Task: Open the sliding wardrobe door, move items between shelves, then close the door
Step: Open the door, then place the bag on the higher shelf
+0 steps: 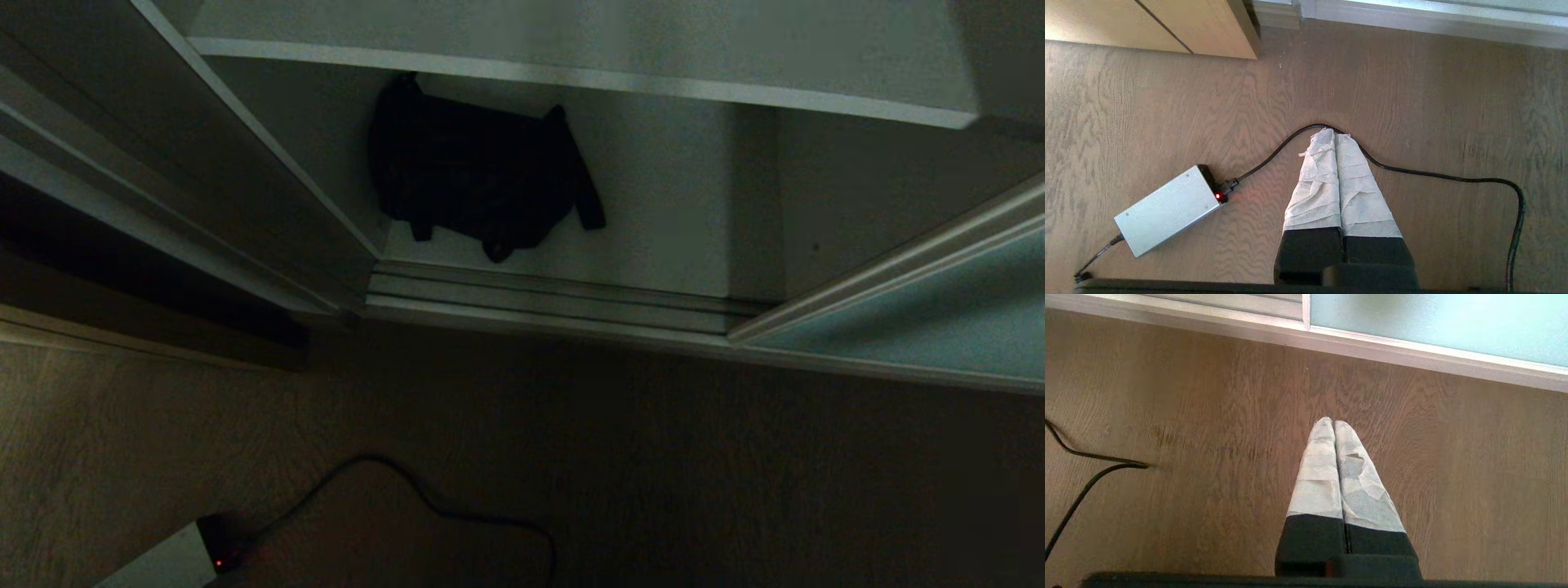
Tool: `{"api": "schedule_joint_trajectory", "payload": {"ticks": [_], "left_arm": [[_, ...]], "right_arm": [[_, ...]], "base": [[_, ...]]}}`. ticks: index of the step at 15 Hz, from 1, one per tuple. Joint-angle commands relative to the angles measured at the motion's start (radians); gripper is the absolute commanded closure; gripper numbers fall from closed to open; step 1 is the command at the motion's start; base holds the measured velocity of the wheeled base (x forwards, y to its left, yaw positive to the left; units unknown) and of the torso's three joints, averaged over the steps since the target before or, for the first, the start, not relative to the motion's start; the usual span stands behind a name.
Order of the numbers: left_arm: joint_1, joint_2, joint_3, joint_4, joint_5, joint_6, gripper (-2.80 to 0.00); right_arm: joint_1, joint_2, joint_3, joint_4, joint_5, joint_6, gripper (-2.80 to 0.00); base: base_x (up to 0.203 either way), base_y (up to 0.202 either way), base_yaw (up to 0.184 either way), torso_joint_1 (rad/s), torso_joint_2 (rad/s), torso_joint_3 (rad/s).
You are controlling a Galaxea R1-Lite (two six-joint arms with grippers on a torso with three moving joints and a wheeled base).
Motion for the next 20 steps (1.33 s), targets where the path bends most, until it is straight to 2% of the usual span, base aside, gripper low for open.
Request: {"api": "schedule_joint_trajectory", "payload": {"ticks": [1,8,16,19,20], "left_arm": [[0.0,0.002,0.0,0.0,-0.001,0.0,0.0],[0.0,0.002,0.0,-0.003,0.0,-0.01,0.0],[0.0,0.002,0.0,-0.003,-0.001,-0.007,0.0],[0.0,0.004,0.0,0.001,-0.007,0.018,0.0],[0.0,0.003,0.0,0.001,-0.007,0.046,0.0]], "right_arm": [[0.0,-0.001,0.0,-0.001,0.0,0.0,0.0],[0.0,-0.001,0.0,-0.001,0.0,0.0,0.0],[0.0,-0.001,0.0,0.001,0.0,0.0,0.0],[0.0,-0.001,0.0,0.001,0.0,0.0,0.0],[0.0,-0.001,0.0,-0.001,0.0,0.0,0.0]], "base": [[0.0,0.0,0.0,0.0,0.0,0.0],[0.0,0.0,0.0,0.0,0.0,0.0],[0.181,0.0,0.002,0.003,0.0,0.0],[0.092,0.0,0.001,0.002,0.0,0.002],[0.0,0.0,0.0,0.0,0.0,0.0]]}}
